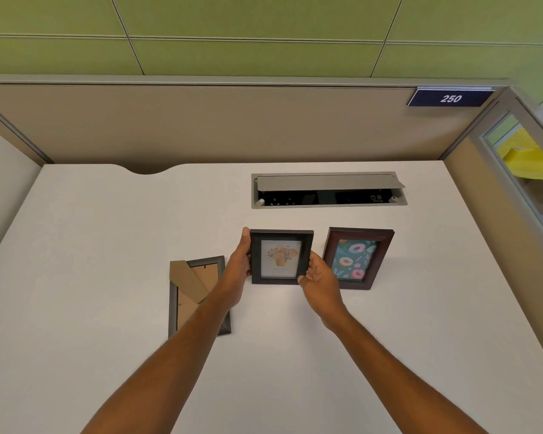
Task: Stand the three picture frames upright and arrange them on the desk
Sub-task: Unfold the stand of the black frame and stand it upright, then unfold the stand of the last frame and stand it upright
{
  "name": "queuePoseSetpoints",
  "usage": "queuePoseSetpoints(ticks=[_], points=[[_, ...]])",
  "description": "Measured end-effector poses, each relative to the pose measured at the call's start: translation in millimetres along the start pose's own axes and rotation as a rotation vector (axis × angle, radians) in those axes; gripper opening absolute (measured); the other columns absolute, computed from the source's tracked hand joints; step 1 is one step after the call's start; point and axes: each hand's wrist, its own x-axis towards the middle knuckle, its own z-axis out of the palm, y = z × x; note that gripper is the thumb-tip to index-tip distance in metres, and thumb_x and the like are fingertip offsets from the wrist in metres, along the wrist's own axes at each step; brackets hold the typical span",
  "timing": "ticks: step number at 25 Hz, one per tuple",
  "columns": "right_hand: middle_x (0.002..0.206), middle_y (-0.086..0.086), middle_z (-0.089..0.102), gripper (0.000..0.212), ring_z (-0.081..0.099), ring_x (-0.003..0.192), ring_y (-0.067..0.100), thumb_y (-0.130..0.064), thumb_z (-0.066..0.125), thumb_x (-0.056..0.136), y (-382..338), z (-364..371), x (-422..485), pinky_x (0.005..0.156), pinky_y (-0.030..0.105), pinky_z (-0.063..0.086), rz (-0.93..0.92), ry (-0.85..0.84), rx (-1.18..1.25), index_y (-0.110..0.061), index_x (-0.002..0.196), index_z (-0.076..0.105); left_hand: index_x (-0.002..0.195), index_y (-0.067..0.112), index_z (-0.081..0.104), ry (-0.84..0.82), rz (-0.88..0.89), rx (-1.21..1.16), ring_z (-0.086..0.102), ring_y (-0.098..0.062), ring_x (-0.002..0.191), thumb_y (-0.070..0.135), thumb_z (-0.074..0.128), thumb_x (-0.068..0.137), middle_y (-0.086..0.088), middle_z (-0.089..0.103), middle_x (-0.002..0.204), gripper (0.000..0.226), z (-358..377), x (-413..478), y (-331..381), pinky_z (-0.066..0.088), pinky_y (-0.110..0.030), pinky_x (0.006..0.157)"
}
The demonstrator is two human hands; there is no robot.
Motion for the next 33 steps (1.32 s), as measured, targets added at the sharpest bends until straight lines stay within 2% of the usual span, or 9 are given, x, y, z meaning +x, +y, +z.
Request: queuePoseSetpoints(ticks=[5,9,11,14,17,20,23,28,33], points=[[0.164,-0.001,0.052,0.075,0.045,0.155,0.021,0.009,0.059,0.103,1,0,-6,0.121,0.042,0.046,-0.002,-0.008,0.01,-0.025,0.166,0.038,0.142,0.043,0.06,0.005,-0.015,0.003,0.061,-0.028,0.142,0.082,0.033,0.098,-0.002,0.066,0.153,0.066,-4,-1,-4,0.042,-0.056,0.127],[0.172,-0.002,0.042,0.08,0.037,0.16,0.022,0.005,0.063,0.103,3,-1,-19,0.125,0.045,0.041,0.016,0.029,0.05,-0.03,0.168,0.033,0.126,0.022,0.071,0.3,0.066,-0.059,0.073,-0.028,0.126,0.062,0.05,0.108,-0.006,0.079,0.128,0.049,-6,-8,-9,0.054,-0.048,0.117],[0.172,-0.001,0.041,0.076,0.039,0.159,0.024,0.002,0.063,0.104,6,-3,-29,0.124,0.044,0.041,0.024,0.062,0.05,-0.031,0.167,0.036,0.118,0.022,0.071,0.444,0.149,-0.116,0.076,-0.027,0.12,0.053,0.058,0.108,-0.006,0.08,0.123,0.034,-10,-16,-10,0.057,-0.047,0.113],[0.167,0.002,0.047,0.066,0.048,0.153,0.025,-0.004,0.064,0.106,11,-7,-46,0.121,0.044,0.047,0.006,0.109,0.026,-0.028,0.163,0.042,0.116,0.017,0.07,0.527,0.212,-0.167,0.079,-0.032,0.112,0.044,0.064,0.109,-0.011,0.081,0.115,0.028,-23,-28,-11,0.061,-0.047,0.106],[0.161,0.001,0.055,0.056,0.056,0.145,0.024,-0.006,0.064,0.107,13,-7,-59,0.111,0.037,0.051,-0.01,0.115,-0.021,-0.024,0.157,0.049,0.114,0.016,0.072,0.575,0.257,-0.194,0.08,-0.029,0.096,0.046,0.066,0.107,-0.011,0.081,0.102,0.032,-40,-46,-17,0.063,-0.046,0.094],[0.157,0.0,0.058,0.053,0.059,0.142,0.024,-0.006,0.064,0.107,14,2,-68,0.105,0.03,0.052,-0.01,0.049,-0.063,-0.022,0.155,0.052,0.099,0.023,0.075,0.658,0.28,-0.198,0.077,-0.024,0.085,0.055,0.069,0.102,-0.005,0.079,0.088,0.032,-57,-67,-23,0.064,-0.042,0.08],[0.157,-0.001,0.058,0.051,0.058,0.142,0.023,-0.009,0.065,0.107,14,19,-70,0.102,0.027,0.05,-0.006,-0.043,-0.107,-0.024,0.153,0.052,0.095,0.021,0.076,0.738,0.268,-0.172,0.076,-0.023,0.082,0.054,0.069,0.101,-0.005,0.079,0.086,0.035,-76,-85,-31,0.066,-0.045,0.08],[0.165,0.001,0.05,0.059,0.053,0.147,0.027,-0.023,0.069,0.105,15,55,-64,0.111,0.039,0.05,0.097,-0.242,-0.25,-0.025,0.159,0.045,0.095,0.02,0.077,0.886,0.182,-0.045,0.07,-0.014,0.084,0.064,0.062,0.102,0.001,0.078,0.091,0.047,-101,-113,-52,0.06,-0.033,0.081],[0.166,0.003,0.05,0.062,0.052,0.148,0.026,-0.021,0.071,0.103,15,89,-61,0.11,0.037,0.049,0.126,-0.334,-0.296,-0.023,0.159,0.045,0.099,0.016,0.073,0.973,0.066,0.096,0.065,-0.018,0.089,0.046,0.058,0.109,0.005,0.072,0.09,0.035,-122,-131,-74,0.05,-0.028,0.074]])
